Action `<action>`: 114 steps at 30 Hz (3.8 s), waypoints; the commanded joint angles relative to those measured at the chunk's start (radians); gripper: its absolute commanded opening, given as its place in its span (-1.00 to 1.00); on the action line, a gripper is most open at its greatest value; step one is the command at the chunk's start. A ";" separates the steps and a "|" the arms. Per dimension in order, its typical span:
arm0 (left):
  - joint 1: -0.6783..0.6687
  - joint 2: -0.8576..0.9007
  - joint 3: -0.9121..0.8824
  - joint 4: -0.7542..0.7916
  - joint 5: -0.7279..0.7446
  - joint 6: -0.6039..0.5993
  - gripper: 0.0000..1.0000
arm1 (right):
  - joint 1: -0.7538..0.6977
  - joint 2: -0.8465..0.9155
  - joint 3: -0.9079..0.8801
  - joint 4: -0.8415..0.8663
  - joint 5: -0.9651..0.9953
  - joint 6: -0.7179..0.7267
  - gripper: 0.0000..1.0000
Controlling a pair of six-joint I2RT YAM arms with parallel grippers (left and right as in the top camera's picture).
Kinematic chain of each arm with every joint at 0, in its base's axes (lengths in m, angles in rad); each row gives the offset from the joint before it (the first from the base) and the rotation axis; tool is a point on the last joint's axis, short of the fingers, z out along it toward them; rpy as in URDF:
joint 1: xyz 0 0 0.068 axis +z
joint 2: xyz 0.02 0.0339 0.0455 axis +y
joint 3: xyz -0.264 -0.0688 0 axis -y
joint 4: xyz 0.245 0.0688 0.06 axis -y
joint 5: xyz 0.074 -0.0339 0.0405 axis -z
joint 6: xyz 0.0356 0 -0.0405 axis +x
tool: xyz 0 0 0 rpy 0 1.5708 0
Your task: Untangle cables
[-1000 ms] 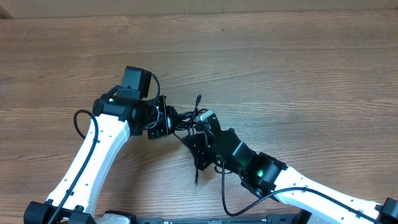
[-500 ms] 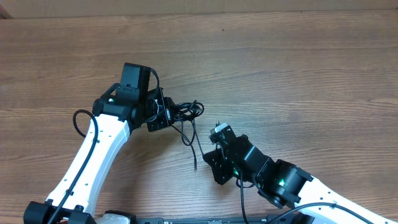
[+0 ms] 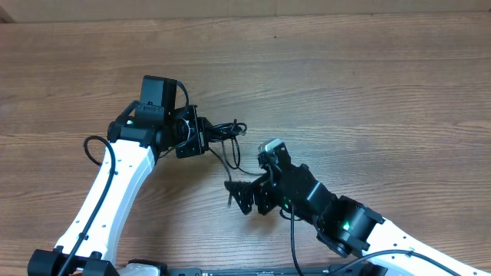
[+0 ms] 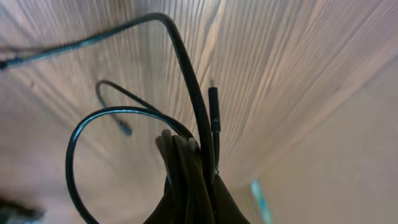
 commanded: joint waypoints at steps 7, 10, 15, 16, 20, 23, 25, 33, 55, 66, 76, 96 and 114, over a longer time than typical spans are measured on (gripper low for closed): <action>-0.029 -0.021 0.015 0.000 0.275 0.085 -0.91 | 0.005 0.187 0.003 0.153 0.065 -0.007 0.29; -0.030 -0.021 0.015 0.000 0.314 0.106 -0.91 | 0.002 0.187 0.003 0.158 0.068 -0.007 -0.16; -0.029 -0.021 0.015 0.004 0.323 0.107 -0.91 | 0.002 0.179 0.003 0.140 0.028 0.002 -0.92; -0.026 -0.021 0.015 0.006 0.303 0.106 -0.91 | 0.002 0.172 0.003 0.132 -0.005 0.002 -0.92; 0.008 -0.021 0.015 0.034 0.224 0.084 -0.92 | 0.002 0.106 0.003 0.060 -0.128 0.013 -0.92; 0.034 -0.021 0.015 0.079 0.210 0.040 -0.91 | 0.002 0.031 0.003 -0.068 -0.127 0.054 -0.92; 0.041 -0.021 0.015 0.091 0.206 0.017 -0.91 | 0.002 0.001 0.003 -0.131 -0.122 0.055 -0.92; 0.040 -0.021 0.015 0.047 0.214 -0.008 -0.91 | 0.002 -0.011 0.003 -0.198 0.038 0.060 -0.92; 0.043 -0.021 0.015 0.187 0.110 1.436 -0.73 | -0.024 -0.011 0.003 -0.172 0.338 0.394 1.00; 0.043 -0.021 0.015 0.165 0.150 1.817 -0.12 | -0.024 -0.011 0.003 -0.157 0.280 0.394 1.00; 0.043 -0.021 0.015 0.063 -0.011 1.739 0.79 | -0.024 -0.011 0.003 -0.183 0.281 0.394 1.00; -0.055 -0.012 0.013 -0.006 -0.113 1.638 0.24 | -0.024 -0.011 0.003 -0.210 0.285 0.394 1.00; -0.269 0.190 0.013 0.090 -0.493 1.637 -0.07 | -0.025 -0.011 0.003 -0.285 0.285 0.394 1.00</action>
